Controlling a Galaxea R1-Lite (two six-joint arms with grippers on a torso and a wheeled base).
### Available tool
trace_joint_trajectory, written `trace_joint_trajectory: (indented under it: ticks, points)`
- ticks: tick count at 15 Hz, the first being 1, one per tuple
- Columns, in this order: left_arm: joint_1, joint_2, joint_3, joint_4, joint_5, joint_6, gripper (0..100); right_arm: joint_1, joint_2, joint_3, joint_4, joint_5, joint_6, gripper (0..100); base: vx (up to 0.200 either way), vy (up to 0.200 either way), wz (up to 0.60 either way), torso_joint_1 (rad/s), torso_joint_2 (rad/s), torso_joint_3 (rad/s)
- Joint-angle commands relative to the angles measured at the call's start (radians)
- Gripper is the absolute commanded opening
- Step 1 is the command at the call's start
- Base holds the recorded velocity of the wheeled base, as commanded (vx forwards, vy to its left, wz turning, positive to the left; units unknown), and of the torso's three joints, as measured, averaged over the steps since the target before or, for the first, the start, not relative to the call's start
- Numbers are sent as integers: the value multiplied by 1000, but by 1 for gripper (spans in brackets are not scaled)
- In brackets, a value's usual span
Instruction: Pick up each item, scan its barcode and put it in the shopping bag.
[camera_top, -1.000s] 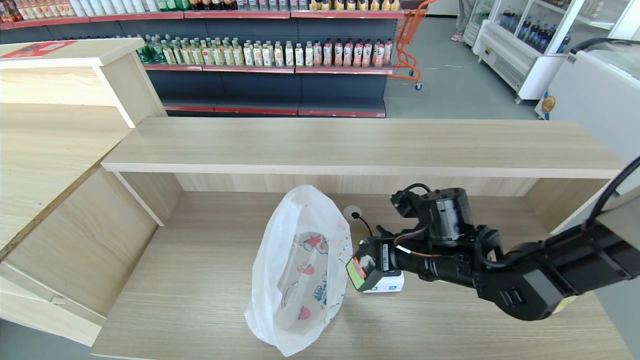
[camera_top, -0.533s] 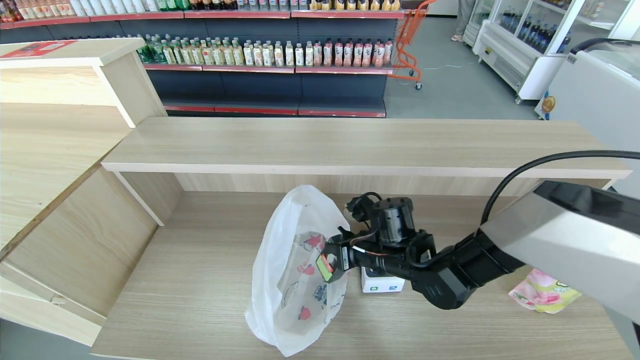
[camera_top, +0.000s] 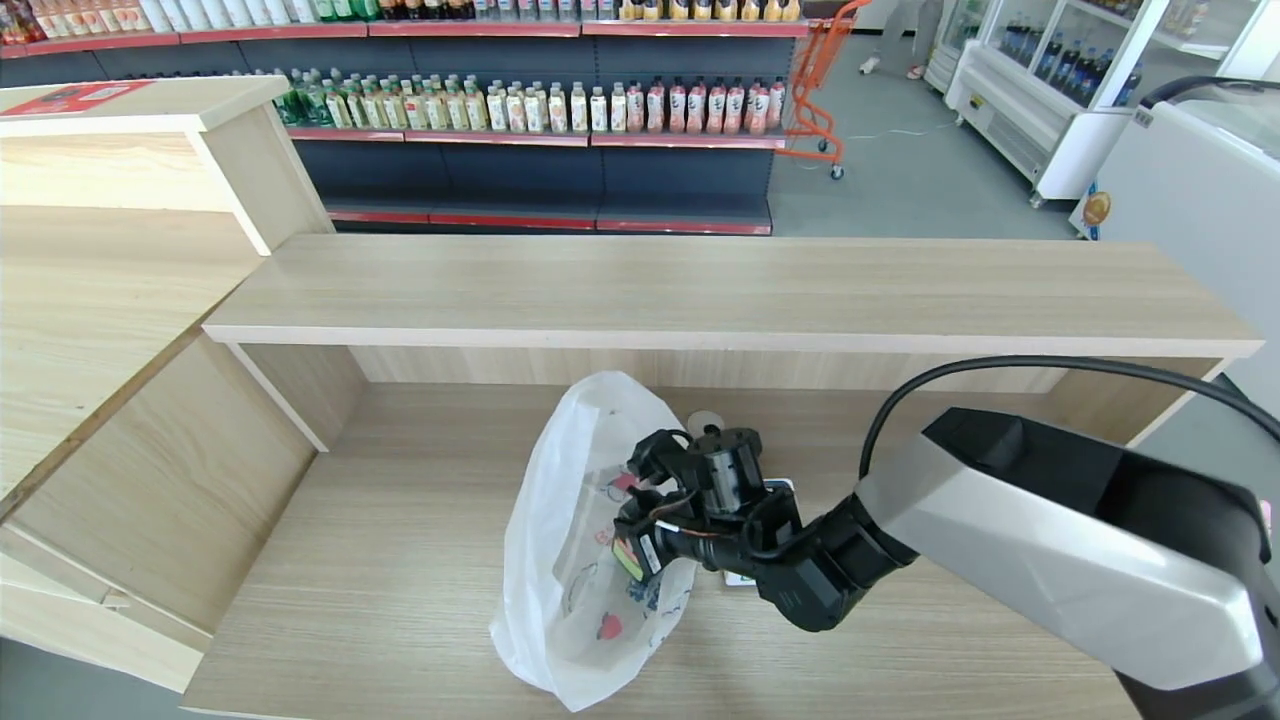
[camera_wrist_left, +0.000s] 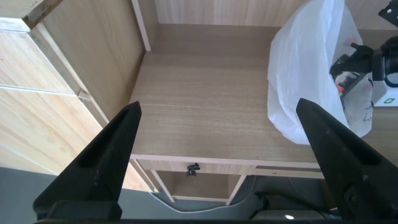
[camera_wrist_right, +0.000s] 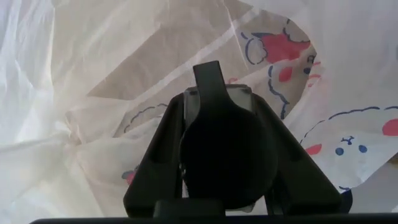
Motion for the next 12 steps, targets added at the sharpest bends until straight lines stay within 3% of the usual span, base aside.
trace_joint_trajectory:
  ticks: [1, 2, 6, 12]
  points:
    - [0, 0, 0, 0, 1, 0, 100, -3, 36, -23, 1, -1, -16, 0, 0, 0, 0, 0, 0, 0]
    - [0, 0, 0, 0, 1, 0, 100, -1, 37, -33, 3, 1, -16, 100, 0, 0, 0, 0, 0, 0]
    - [0, 0, 0, 0, 1, 0, 100, -4, -1, -52, -2, 7, 146, 100, 0, 0, 0, 0, 0, 0]
    - [0, 0, 0, 0, 1, 0, 100, -61, -174, 102, 30, 18, 583, 100, 0, 0, 0, 0, 0, 0]
